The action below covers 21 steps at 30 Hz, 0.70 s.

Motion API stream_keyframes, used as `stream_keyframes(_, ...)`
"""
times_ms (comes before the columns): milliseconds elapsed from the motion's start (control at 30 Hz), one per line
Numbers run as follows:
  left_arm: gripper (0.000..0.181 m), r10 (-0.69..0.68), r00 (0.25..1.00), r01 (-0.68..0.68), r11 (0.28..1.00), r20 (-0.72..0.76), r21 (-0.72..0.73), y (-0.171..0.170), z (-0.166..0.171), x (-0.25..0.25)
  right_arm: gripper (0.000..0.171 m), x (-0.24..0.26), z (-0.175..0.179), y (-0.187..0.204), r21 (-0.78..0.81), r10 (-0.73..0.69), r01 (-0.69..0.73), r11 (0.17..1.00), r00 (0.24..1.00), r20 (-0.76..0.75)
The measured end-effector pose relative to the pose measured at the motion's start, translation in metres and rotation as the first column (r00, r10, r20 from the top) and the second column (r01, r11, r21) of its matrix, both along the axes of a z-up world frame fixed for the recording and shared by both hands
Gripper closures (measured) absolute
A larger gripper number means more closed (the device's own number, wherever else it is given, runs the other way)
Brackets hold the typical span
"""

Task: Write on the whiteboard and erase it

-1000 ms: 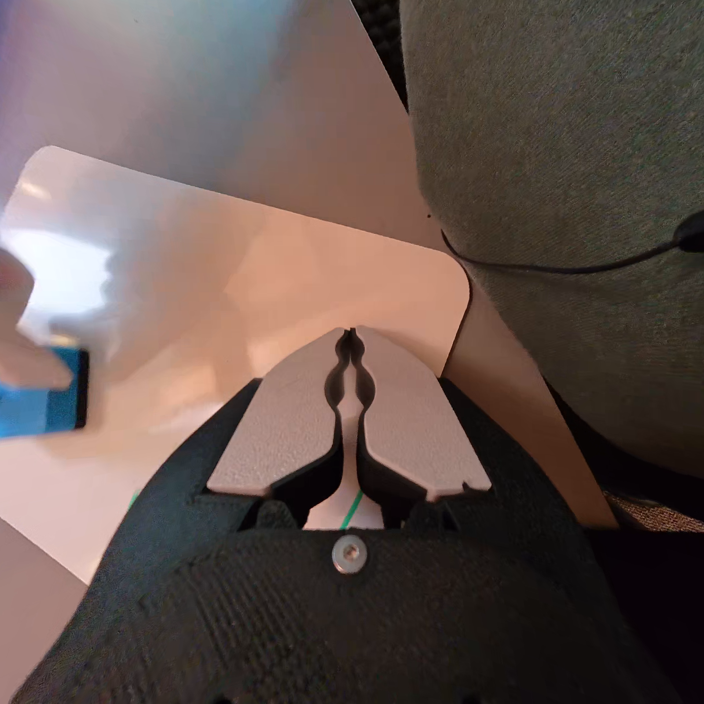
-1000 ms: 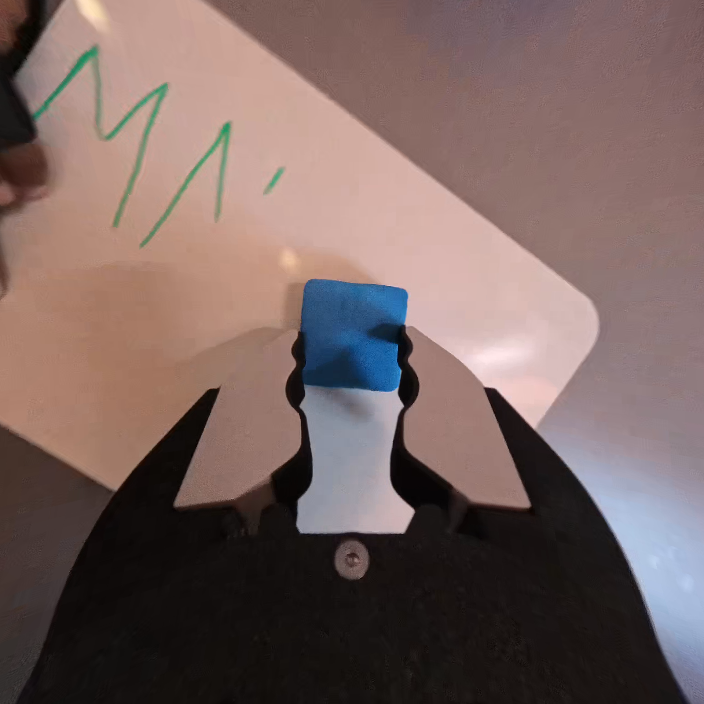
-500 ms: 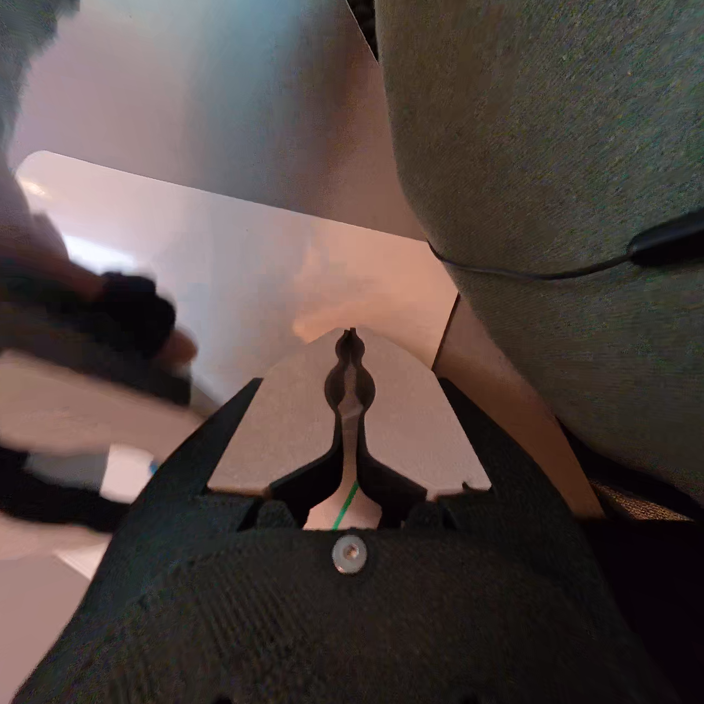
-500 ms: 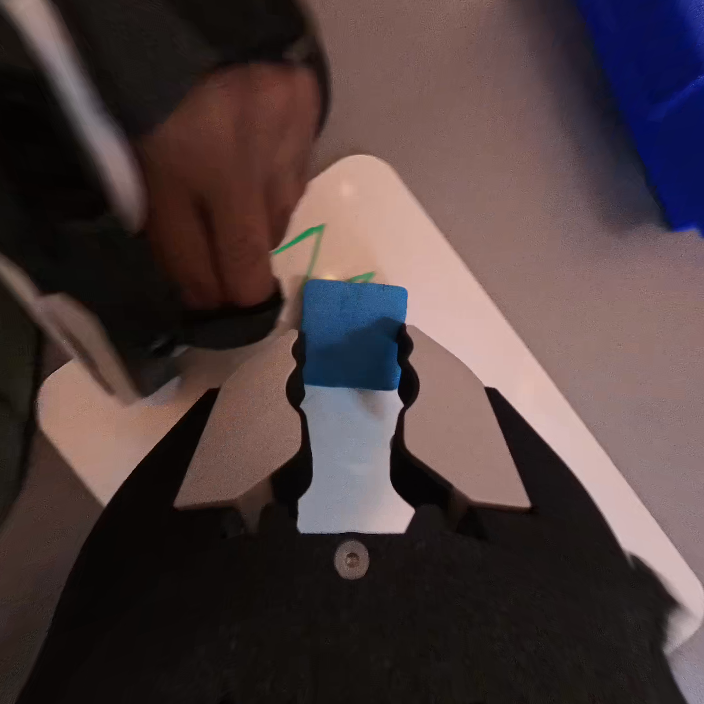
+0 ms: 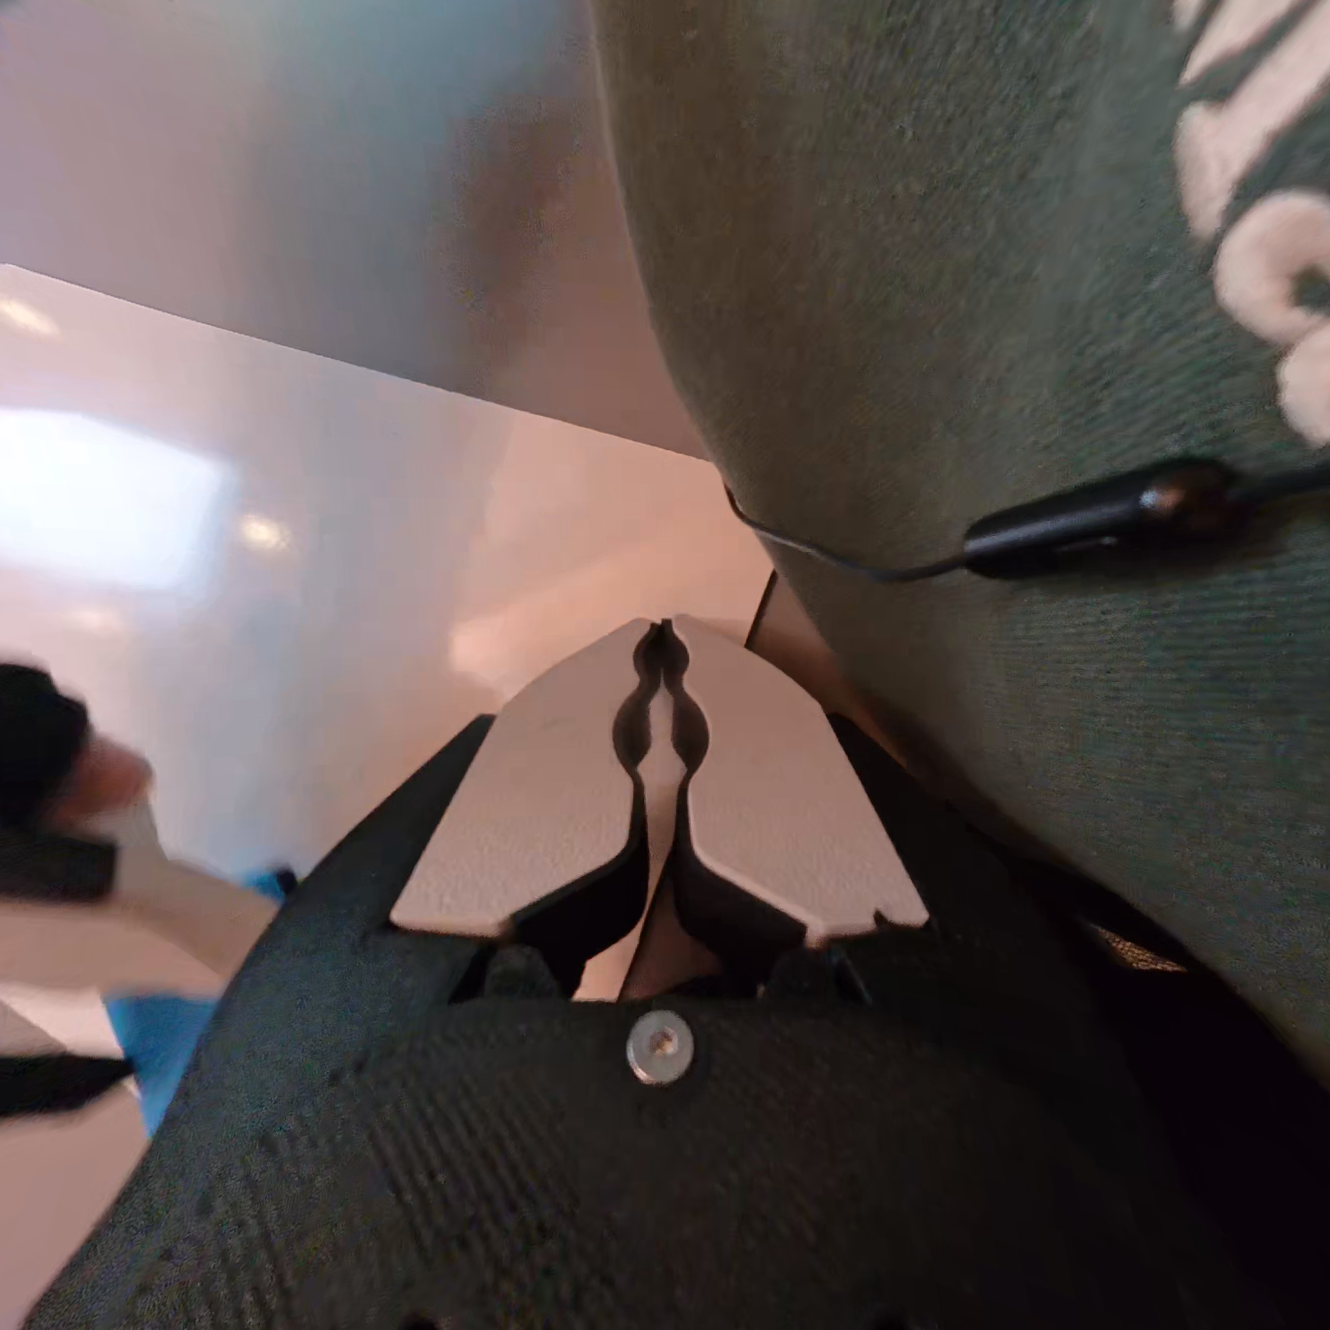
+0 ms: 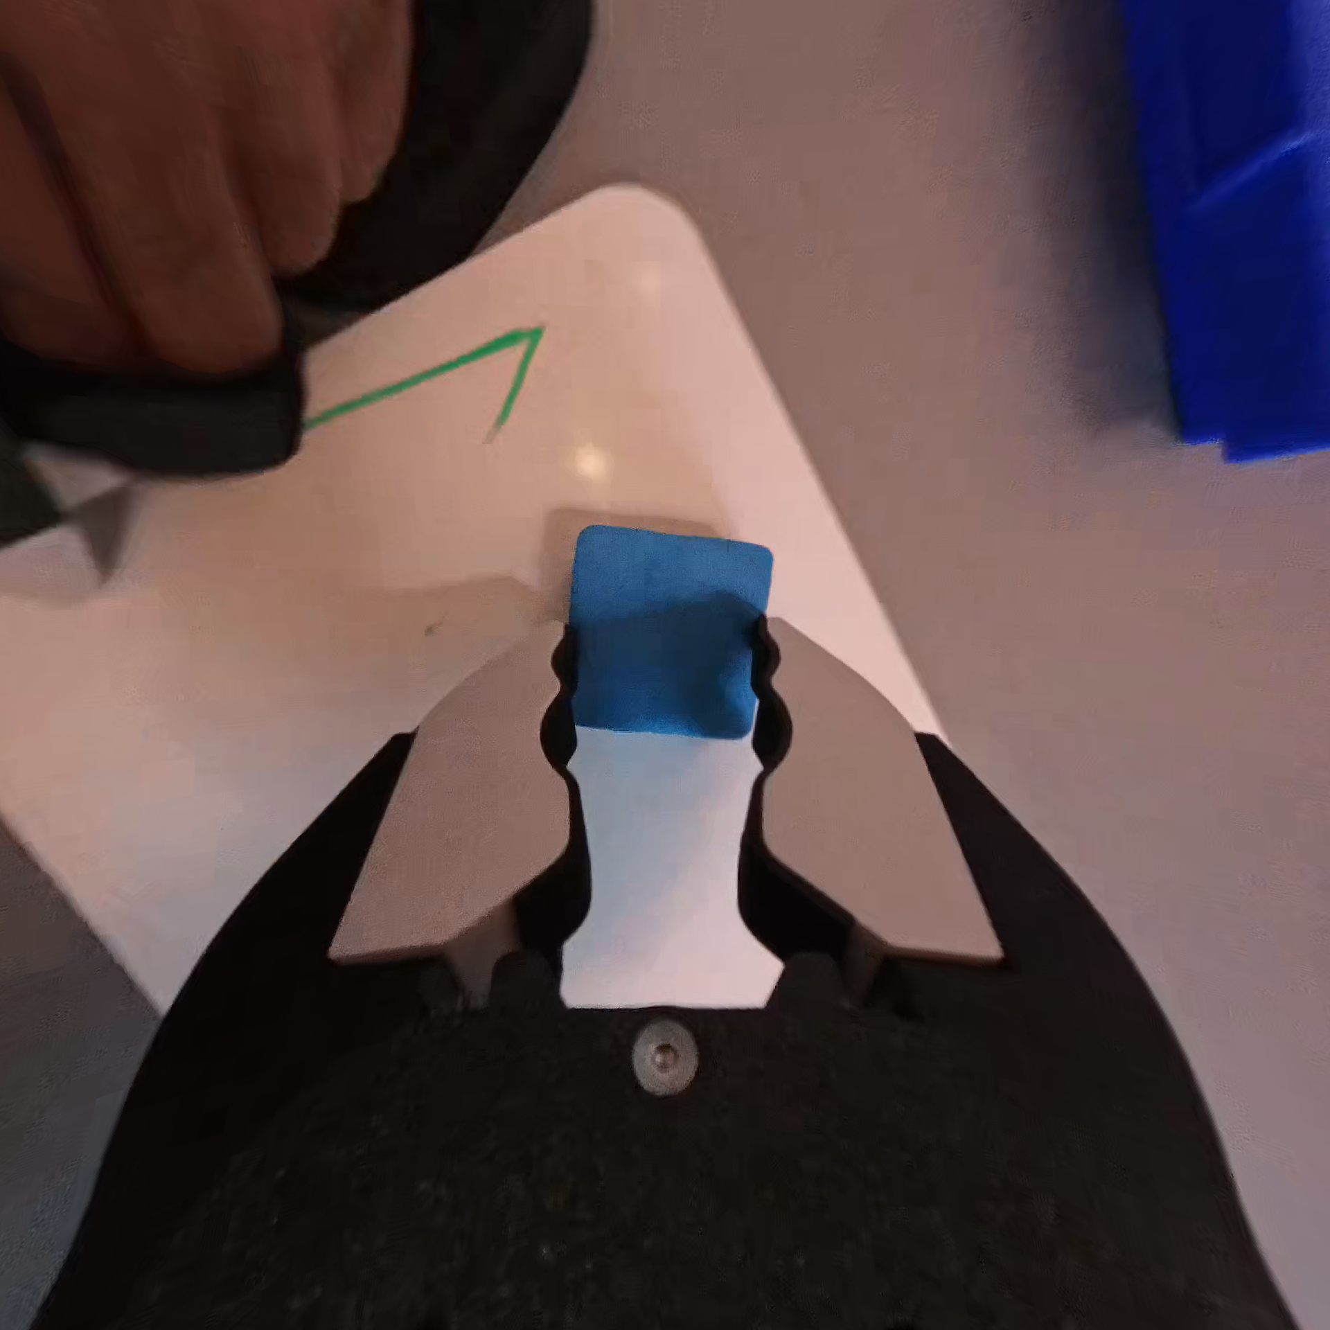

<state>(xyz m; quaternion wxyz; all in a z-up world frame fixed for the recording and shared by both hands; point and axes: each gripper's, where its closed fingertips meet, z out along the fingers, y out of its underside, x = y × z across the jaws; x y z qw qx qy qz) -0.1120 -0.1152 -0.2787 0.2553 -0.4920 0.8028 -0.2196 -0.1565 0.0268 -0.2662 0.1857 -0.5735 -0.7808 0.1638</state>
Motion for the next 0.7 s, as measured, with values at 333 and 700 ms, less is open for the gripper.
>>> stream_keyframes(333, 0.18, 0.039, 0.999, -0.04, 0.999, 0.029, 0.014, -0.005, 0.0, -0.007, 0.124, -0.033, 0.0, -0.012, -0.051, 0.087, -0.091, 0.994, 0.993, -0.078)
stream_keyframes(700, 0.181, 0.078, 0.995, -0.083, 0.994, 0.068, 0.07, -0.008, 0.001, -0.011, 0.124, -0.049, -0.001, -0.061, -0.057, 0.328, -0.331, 0.942, 0.943, -0.052)
